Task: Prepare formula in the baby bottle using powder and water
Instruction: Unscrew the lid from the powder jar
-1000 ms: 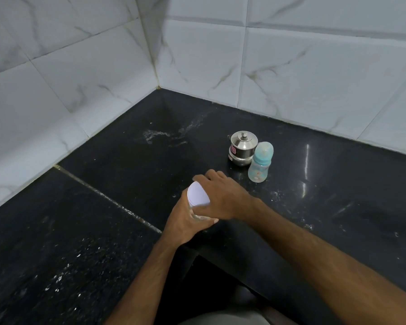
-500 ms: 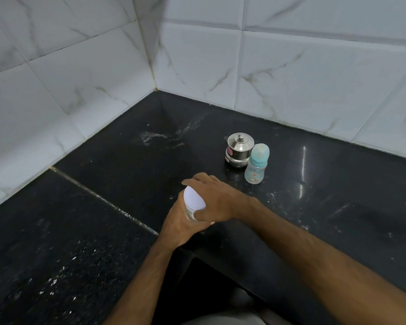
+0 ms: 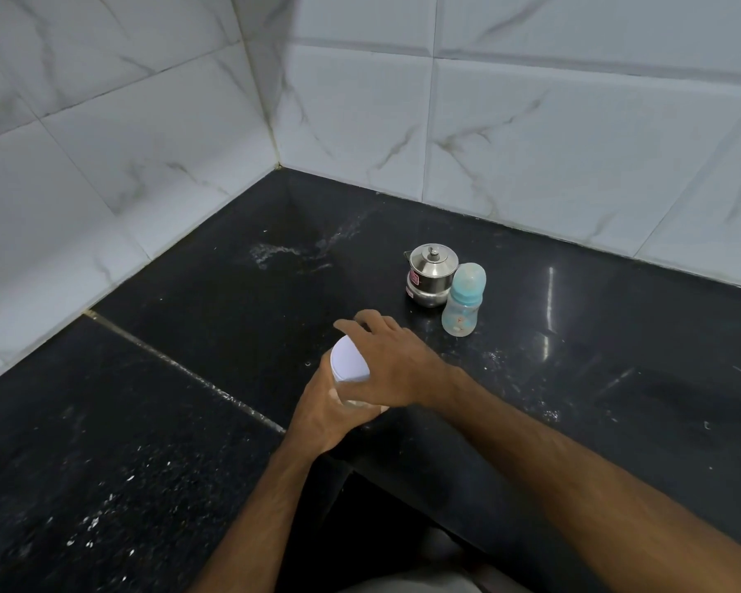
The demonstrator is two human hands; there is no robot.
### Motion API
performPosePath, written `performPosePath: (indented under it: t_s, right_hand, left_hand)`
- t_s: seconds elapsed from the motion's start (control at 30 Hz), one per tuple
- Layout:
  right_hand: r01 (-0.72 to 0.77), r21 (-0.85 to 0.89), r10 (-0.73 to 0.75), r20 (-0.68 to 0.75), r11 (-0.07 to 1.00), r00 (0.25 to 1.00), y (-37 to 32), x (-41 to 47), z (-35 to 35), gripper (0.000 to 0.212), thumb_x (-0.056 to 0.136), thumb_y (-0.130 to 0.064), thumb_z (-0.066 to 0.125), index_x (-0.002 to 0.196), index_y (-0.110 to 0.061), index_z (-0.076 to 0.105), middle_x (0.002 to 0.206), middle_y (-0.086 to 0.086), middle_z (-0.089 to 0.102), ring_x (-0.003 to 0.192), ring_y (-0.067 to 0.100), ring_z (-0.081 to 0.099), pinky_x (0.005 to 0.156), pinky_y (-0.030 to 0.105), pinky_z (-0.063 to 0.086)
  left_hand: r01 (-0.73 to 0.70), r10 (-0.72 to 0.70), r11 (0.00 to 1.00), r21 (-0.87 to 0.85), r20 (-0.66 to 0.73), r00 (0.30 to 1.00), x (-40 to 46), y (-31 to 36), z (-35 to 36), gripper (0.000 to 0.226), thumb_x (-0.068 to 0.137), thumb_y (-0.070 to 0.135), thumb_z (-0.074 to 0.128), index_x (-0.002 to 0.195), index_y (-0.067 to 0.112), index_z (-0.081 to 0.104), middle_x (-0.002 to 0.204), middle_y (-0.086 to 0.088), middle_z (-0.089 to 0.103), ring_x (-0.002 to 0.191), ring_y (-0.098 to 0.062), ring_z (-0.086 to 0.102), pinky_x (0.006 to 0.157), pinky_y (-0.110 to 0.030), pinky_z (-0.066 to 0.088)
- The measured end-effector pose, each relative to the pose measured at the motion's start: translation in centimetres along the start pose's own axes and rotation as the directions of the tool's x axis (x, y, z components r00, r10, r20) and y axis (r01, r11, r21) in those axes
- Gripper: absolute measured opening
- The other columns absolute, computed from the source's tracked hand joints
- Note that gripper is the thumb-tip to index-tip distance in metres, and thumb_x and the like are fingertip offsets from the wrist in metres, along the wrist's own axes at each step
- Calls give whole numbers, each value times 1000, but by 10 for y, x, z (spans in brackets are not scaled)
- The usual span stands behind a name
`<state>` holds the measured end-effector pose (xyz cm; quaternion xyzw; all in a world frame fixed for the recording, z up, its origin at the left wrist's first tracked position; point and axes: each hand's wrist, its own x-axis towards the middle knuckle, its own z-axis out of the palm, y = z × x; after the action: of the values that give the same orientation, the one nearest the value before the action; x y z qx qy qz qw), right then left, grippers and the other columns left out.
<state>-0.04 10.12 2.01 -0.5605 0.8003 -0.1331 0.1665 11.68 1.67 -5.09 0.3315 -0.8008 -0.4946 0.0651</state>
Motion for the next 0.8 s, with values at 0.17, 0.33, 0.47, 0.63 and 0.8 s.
performPosePath:
  t_s: [0.17,0.33,0.47,0.63,0.8]
  right_hand:
    - [11,33,-12,13,999,1000,2,0,0,80,82,-43,69,148,-23,29,145,3,38,130,23,40,101,38,43]
    - [8,-2,-8,-13,1000,1000,1,-1,1,90,79,-54,70,150,-24,23,151,3,29,134,26,36,104,44,41]
    - [-10,-49,9,-24,999,1000,1,-2,1,81,83,-48,67,148,-22,28,141,4,41,127,24,42,100,39,44]
    - [33,93,-38,57,995,998,3,-3,0,90,79,-38,73,151,-25,21,154,3,23,137,27,31,107,47,39]
    - [-46,-71,42,-49,996,998,3,-1,5,85,80,-56,67,148,-24,27,141,5,41,125,23,42,99,39,45]
  left_hand:
    - [-28,27,999,43,34,999,1,10,2,103,68,20,87,148,17,22,147,-1,39,137,-17,37,115,-36,31]
    - [27,-27,1000,16,3,1000,-1,4,0,113,52,41,92,145,28,28,140,11,47,129,-10,45,109,-36,40]
    - [-18,17,999,29,30,999,1,7,2,105,66,23,89,148,19,23,143,5,41,135,-14,38,112,-29,32]
    - [-6,5,999,44,37,999,3,8,3,100,68,18,87,147,17,25,147,1,41,133,-11,39,112,-30,33]
    - [18,-18,999,32,10,1000,2,5,1,108,60,32,91,147,22,27,143,2,46,131,-15,43,110,-41,39]
